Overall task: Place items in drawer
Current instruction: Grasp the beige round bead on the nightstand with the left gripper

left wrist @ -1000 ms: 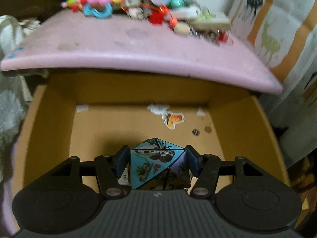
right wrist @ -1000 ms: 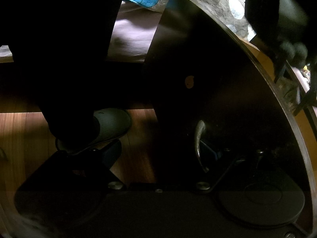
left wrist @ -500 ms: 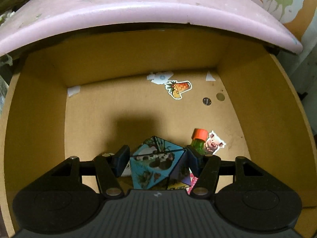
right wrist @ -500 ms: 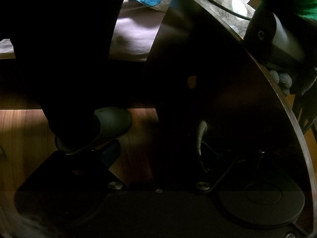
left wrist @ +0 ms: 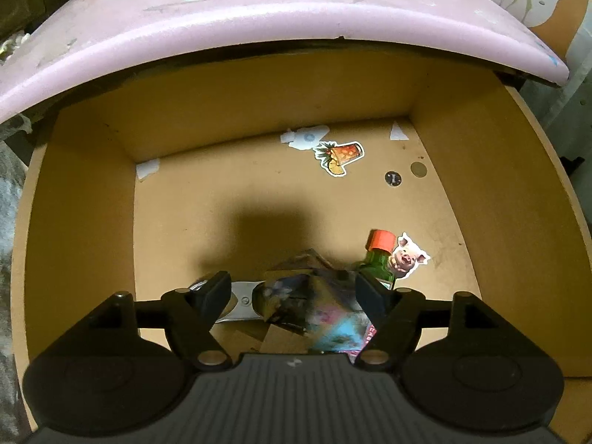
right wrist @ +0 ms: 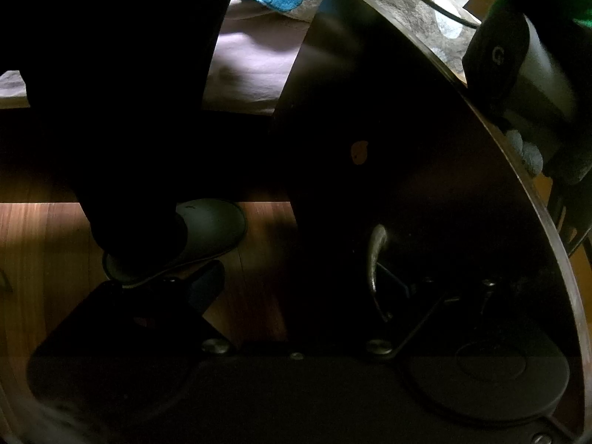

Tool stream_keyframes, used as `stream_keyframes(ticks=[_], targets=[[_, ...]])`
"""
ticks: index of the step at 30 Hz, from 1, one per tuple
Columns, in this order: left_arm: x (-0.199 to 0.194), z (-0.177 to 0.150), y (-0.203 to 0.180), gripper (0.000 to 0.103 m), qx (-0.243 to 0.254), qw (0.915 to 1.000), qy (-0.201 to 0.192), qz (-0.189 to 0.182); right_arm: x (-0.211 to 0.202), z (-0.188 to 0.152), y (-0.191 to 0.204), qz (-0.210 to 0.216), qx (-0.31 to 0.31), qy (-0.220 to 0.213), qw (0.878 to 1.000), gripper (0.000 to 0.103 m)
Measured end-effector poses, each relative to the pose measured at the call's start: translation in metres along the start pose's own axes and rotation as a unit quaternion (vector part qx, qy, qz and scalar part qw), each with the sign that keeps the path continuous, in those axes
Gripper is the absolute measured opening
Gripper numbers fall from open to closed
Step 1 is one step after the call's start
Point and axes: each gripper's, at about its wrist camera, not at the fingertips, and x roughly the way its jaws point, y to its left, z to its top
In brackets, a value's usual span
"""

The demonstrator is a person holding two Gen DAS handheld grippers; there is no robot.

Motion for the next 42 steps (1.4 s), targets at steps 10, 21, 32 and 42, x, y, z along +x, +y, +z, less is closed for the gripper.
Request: stream_keyframes(ticks=[10, 21, 32, 42], targets=[[-0.058, 0.014, -0.007, 0.073, 0.007, 0.998, -0.054, -0.032, 0.001, 0.0, 0.0, 0.001, -0.005, 0.0, 1.0, 0.09], [-0.117, 0.068, -0.015, 0.073, 0.03, 0.9759, -0.213, -0.034, 0.001, -0.001, -0.001, 0.003, -0.011, -0.002, 1.0, 0.089], [-0.066, 0.124, -0.019, 0.057, 0.058, 0.9711, -0.231, -0.017, 0.0, -0.003, 0.0, 0.003, -0.015, -0.007, 1.0, 0.09], [-0.038, 0.146, -0.014, 0.041, 0.07, 0.9736, -0.217, -0.008, -0.001, -0.003, 0.001, 0.003, -0.018, -0.008, 1.0, 0.09]])
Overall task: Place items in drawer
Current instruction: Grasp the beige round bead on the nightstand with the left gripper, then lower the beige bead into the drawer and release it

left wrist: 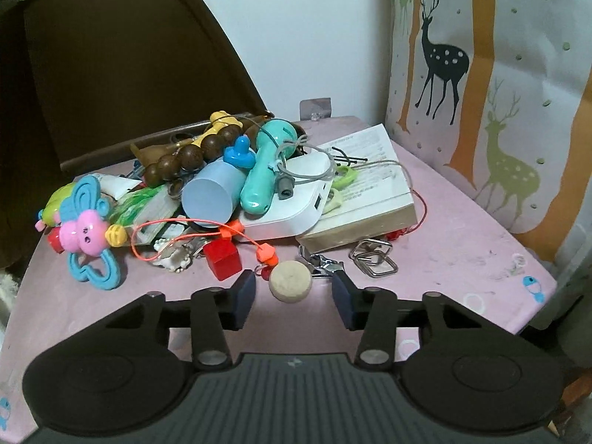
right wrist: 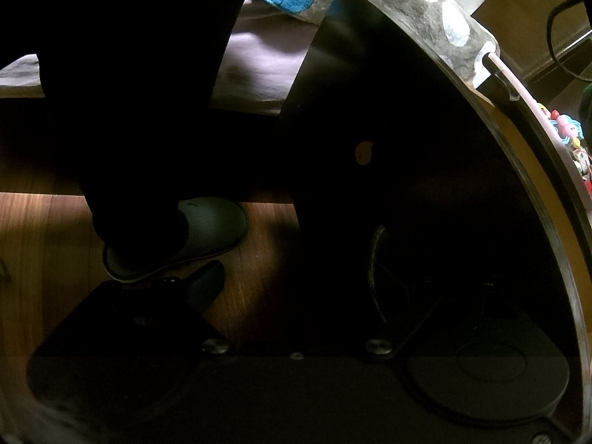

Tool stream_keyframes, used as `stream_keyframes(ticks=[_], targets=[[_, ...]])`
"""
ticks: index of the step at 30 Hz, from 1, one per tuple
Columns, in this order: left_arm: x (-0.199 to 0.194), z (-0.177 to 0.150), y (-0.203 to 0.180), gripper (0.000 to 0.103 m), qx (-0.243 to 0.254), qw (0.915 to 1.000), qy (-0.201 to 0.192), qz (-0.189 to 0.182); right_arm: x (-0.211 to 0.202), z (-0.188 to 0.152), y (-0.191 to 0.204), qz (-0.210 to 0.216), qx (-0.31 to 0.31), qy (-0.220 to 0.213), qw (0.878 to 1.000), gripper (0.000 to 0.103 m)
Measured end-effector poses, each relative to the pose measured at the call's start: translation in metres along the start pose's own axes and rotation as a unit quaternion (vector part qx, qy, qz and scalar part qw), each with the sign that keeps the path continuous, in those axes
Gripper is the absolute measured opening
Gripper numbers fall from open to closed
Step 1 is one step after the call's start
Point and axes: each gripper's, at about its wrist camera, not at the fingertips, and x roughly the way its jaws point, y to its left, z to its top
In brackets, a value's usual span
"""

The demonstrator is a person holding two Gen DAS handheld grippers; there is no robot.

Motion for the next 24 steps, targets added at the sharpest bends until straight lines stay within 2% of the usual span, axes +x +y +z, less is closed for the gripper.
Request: stream_keyframes(ticks=[4, 5, 6, 14, 24], targets=[[0.006, 0.0, 0.002, 0.038, -0.005, 1.0, 0.004, 0.002, 0.0, 0.0, 0.0, 0.0, 0.0, 0.0, 1.0, 0.09], [0.006, -0.001, 0.003, 0.03, -0.006, 1.0, 0.005, 0.003, 0.0, 0.001, 0.0, 0.0, 0.0, 0.0, 1.0, 0.09], [0.005, -0.002, 0.003, 0.025, -0.007, 1.0, 0.006, 0.005, 0.0, 0.001, 0.0, 0.0, 0.0, 0.001, 1.0, 0.09], [-0.019, -0.008, -0.007, 0.025, 0.011, 0.9999, 0.003, 0.005, 0.0, 0.001, 0.0, 0.0, -0.001, 0.001, 1.0, 0.09], [-0.065, -0.027, -0.034, 0.025, 0.04, 0.998, 0.005, -0.049, 0.0, 0.001, 0.0, 0.0, -0.002, 0.002, 1.0, 0.09]])
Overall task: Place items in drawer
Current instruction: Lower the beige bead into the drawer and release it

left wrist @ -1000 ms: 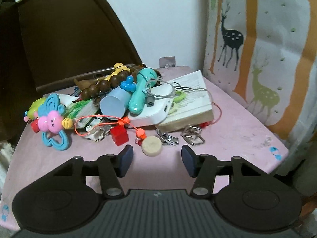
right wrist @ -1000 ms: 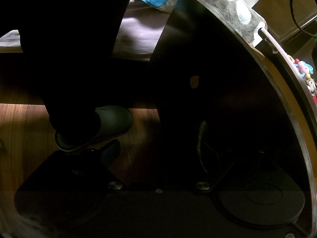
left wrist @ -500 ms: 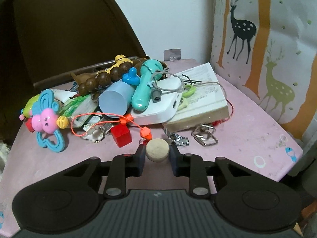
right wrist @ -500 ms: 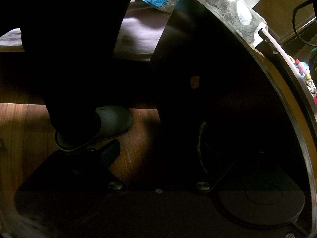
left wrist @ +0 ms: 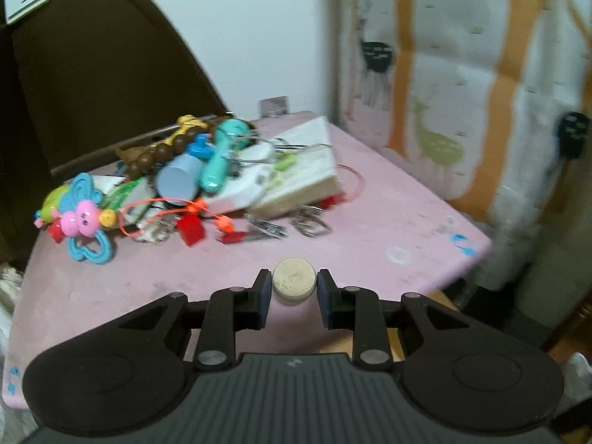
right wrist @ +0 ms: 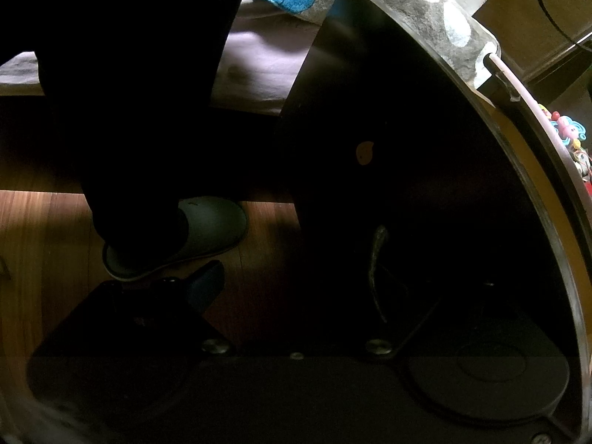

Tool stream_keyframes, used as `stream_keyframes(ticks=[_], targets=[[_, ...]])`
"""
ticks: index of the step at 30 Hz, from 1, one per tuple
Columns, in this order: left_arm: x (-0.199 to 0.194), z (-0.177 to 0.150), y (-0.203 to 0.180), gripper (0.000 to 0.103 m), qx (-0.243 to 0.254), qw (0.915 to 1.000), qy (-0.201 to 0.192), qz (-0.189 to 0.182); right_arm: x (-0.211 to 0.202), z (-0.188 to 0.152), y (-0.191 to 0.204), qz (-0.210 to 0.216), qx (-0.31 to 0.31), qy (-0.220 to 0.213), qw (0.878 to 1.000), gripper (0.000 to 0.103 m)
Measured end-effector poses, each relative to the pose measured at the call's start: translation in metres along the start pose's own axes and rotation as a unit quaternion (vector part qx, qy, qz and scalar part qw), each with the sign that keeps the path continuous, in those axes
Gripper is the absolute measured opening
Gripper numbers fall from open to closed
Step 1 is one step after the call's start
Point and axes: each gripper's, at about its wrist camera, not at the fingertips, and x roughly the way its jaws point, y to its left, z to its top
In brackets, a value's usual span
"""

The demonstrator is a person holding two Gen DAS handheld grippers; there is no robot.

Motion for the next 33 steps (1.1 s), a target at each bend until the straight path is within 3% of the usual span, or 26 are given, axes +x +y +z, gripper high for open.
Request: stream_keyframes(ticks=[7, 14, 17, 25, 33], targets=[[-0.005, -0.038, -0.034, 0.025, 0.044, 0.9959, 0.054, -0.058, 0.0, 0.0, 0.0, 0.0, 0.0, 0.0, 1.0, 0.09], [0.054, -0.089, -0.044, 0.025, 0.054, 0.9829, 0.168, -0.053, 0.001, 0.0, 0.0, -0.001, -0.001, 0.0, 1.0, 0.09], [0.074, -0.104, -0.042, 0.025, 0.045, 0.9781, 0.199, -0.042, 0.001, 0.0, 0.0, -0.001, -0.002, -0.001, 1.0, 0.09], [0.089, -0.122, -0.037, 0.025, 0.04, 0.9731, 0.225, -0.031, 0.001, 0.0, 0.0, 0.0, -0.003, -0.002, 1.0, 0.09], [0.08, -0.12, -0.033, 0.026, 0.027, 0.9743, 0.223, -0.021, 0.0, -0.001, 0.0, 0.0, -0.003, -0.001, 1.0, 0.09]])
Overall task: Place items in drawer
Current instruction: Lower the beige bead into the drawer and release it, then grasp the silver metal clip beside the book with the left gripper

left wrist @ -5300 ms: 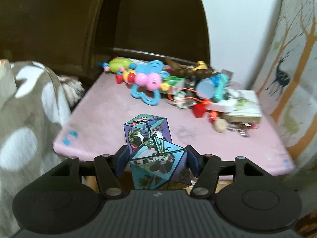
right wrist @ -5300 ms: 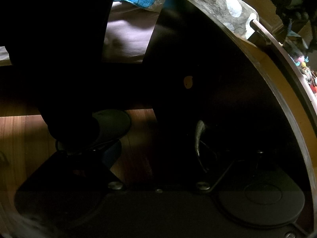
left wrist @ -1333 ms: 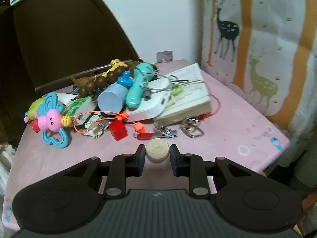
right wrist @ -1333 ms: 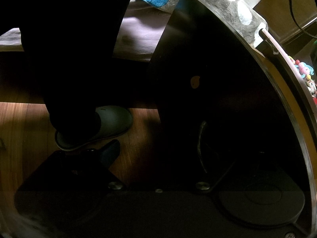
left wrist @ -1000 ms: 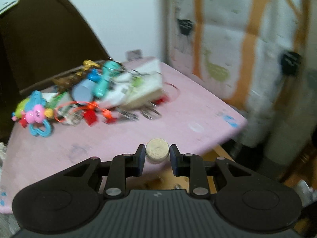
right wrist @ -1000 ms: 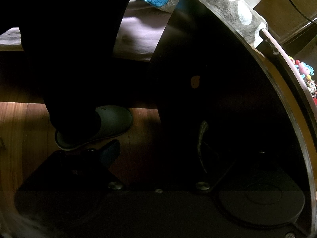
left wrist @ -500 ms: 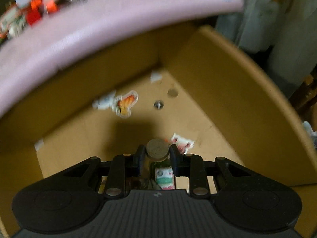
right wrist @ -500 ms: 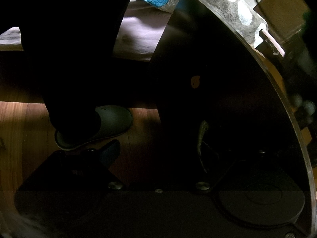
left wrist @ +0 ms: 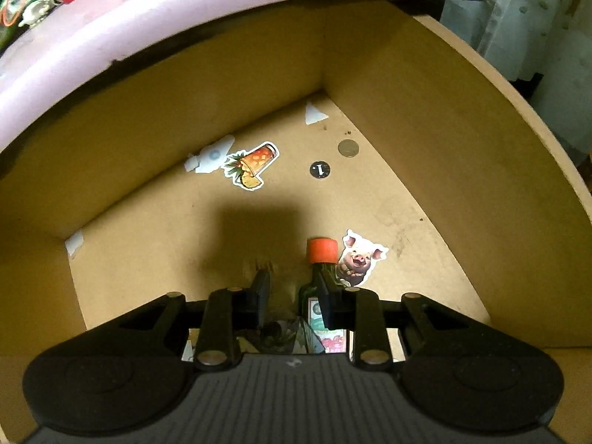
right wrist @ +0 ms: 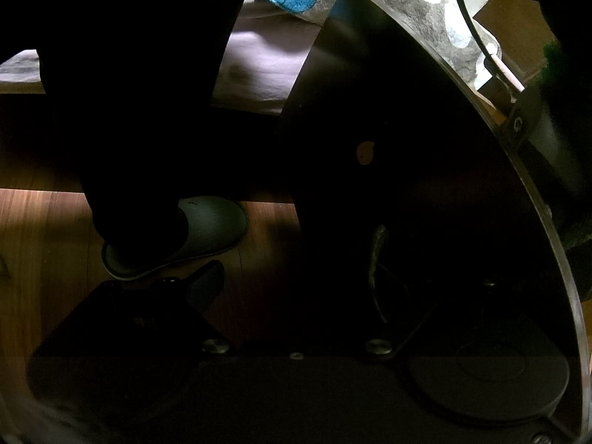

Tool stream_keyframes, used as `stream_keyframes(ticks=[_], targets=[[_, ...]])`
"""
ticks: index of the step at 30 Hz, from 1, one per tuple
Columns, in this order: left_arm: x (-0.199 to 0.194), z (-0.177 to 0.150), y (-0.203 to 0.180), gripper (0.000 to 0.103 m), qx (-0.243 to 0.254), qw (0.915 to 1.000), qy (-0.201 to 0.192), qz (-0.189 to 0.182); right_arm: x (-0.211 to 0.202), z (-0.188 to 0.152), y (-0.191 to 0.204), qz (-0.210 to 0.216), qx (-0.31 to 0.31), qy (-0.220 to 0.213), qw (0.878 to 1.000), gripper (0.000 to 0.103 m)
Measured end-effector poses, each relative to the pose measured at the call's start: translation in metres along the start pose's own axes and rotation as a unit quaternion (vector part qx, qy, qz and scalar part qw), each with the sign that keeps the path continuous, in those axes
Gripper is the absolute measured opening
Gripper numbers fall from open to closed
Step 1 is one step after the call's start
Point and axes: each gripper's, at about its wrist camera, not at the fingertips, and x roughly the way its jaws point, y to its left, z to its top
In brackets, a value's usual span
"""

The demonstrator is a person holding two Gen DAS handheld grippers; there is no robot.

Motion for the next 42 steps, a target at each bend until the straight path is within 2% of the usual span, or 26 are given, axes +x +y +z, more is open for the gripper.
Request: stream_keyframes(ticks=[2, 4, 5, 6, 10, 14, 20, 24, 30, 33, 39, 42], targets=[[-0.004, -0.001, 0.0, 0.028, -0.003, 1.0, -0.004, -0.003, 0.0, 0.0, 0.0, 0.0, 0.0, 0.0, 1.0, 0.09], [-0.013, -0.001, 0.004, 0.047, -0.017, 0.9996, -0.016, -0.017, 0.0, 0.0, 0.0, 0.0, 0.0, 0.0, 1.0, 0.09], [-0.019, 0.0, 0.007, 0.063, -0.027, 0.9989, -0.024, -0.029, 0.0, 0.0, 0.0, 0.0, 0.0, 0.0, 1.0, 0.09], [-0.025, 0.0, 0.01, 0.065, -0.038, 0.9978, -0.033, -0.042, 0.0, 0.0, 0.001, 0.0, 0.0, 0.0, 1.0, 0.09], [-0.051, 0.002, 0.017, 0.065, -0.067, 0.993, -0.072, -0.064, 0.0, 0.0, 0.0, 0.0, -0.001, 0.0, 1.0, 0.09], [-0.086, 0.005, 0.015, 0.065, -0.05, 0.9874, -0.121, -0.089, 0.001, 0.0, 0.0, 0.0, -0.001, 0.0, 1.0, 0.09], [-0.13, 0.026, 0.013, 0.065, -0.049, 0.9763, -0.199, -0.069, 0.001, 0.0, 0.0, 0.001, -0.002, 0.0, 1.0, 0.091], [-0.141, 0.049, 0.017, 0.065, -0.058, 0.9668, -0.245, -0.045, 0.001, 0.0, 0.0, 0.0, -0.001, 0.0, 1.0, 0.091], [-0.126, 0.088, 0.022, 0.064, -0.065, 0.9613, -0.267, -0.01, 0.002, 0.0, 0.0, 0.001, -0.002, 0.0, 1.0, 0.092], [-0.112, 0.105, 0.029, 0.062, -0.072, 0.9597, -0.272, -0.004, 0.001, -0.001, 0.0, 0.001, -0.004, -0.001, 1.0, 0.092], [-0.089, 0.128, 0.035, 0.043, -0.057, 0.9633, -0.262, 0.015, 0.001, -0.001, 0.001, 0.002, -0.006, -0.003, 1.0, 0.092], [-0.081, 0.134, 0.036, 0.039, -0.048, 0.9653, -0.256, 0.024, 0.0, -0.002, 0.001, 0.002, -0.008, -0.003, 1.0, 0.092]])
